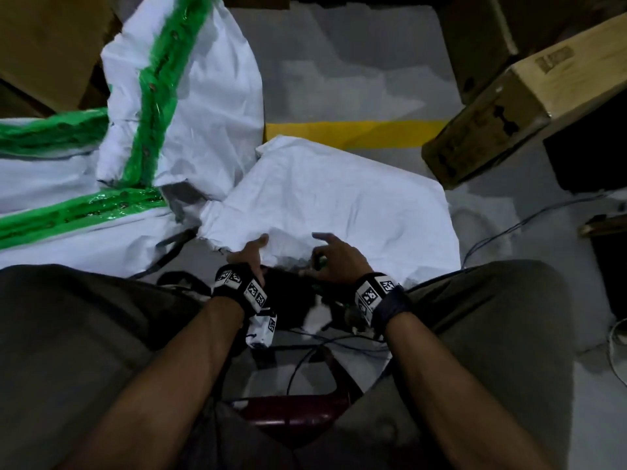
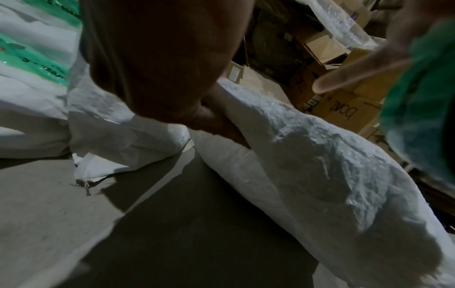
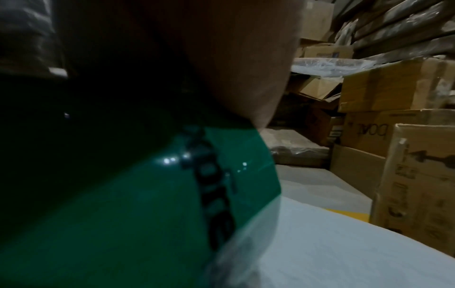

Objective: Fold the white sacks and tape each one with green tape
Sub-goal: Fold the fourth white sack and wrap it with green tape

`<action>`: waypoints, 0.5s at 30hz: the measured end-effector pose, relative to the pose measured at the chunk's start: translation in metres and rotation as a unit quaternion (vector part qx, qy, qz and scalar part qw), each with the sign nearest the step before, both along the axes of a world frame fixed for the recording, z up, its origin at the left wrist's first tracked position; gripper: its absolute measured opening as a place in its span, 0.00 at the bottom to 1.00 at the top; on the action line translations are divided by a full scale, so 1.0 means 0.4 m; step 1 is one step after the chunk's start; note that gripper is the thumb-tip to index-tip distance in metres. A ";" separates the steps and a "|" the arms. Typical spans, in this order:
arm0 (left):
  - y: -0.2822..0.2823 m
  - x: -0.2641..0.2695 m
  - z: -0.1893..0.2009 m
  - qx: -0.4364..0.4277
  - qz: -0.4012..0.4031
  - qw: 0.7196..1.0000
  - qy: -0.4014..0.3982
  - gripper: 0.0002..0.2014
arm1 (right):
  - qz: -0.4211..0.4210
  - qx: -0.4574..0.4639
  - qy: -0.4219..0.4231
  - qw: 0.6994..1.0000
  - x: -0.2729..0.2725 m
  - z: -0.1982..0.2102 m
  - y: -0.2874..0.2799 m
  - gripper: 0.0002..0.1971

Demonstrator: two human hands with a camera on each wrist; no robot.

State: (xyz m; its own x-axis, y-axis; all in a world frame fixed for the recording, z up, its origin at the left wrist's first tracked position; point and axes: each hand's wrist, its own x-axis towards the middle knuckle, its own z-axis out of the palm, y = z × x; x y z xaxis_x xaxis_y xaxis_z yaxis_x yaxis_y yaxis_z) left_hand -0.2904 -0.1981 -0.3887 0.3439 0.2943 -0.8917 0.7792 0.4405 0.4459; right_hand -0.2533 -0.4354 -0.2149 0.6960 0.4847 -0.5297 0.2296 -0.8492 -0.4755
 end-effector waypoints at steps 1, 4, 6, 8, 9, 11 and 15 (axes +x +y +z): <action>-0.014 0.000 0.069 -0.008 -0.021 1.000 -0.008 0.57 | -0.007 0.009 -0.020 1.000 -0.004 0.014 0.016 0.13; -0.042 0.000 0.157 -0.032 -0.001 0.999 -0.012 0.40 | 0.019 -0.029 -0.021 0.999 -0.042 -0.001 0.061 0.13; -0.066 -0.003 0.182 -0.088 0.043 0.995 -0.024 0.46 | 0.036 -0.065 0.034 0.997 -0.081 -0.052 0.067 0.27; -0.088 -0.006 0.203 -0.122 0.041 0.990 -0.058 0.32 | 0.024 -0.068 0.078 0.994 -0.110 -0.096 0.054 0.47; -0.096 -0.008 0.227 -0.114 0.037 0.991 -0.058 0.23 | 0.024 -0.063 0.086 0.994 -0.113 -0.105 0.046 0.51; -0.093 -0.010 0.238 -0.114 0.019 0.991 -0.070 0.14 | 0.037 -0.064 0.091 0.993 -0.104 -0.100 0.038 0.48; -0.011 -0.018 0.239 0.018 0.130 0.981 -0.144 0.28 | 0.089 -0.060 0.067 0.992 -0.089 -0.090 0.036 0.21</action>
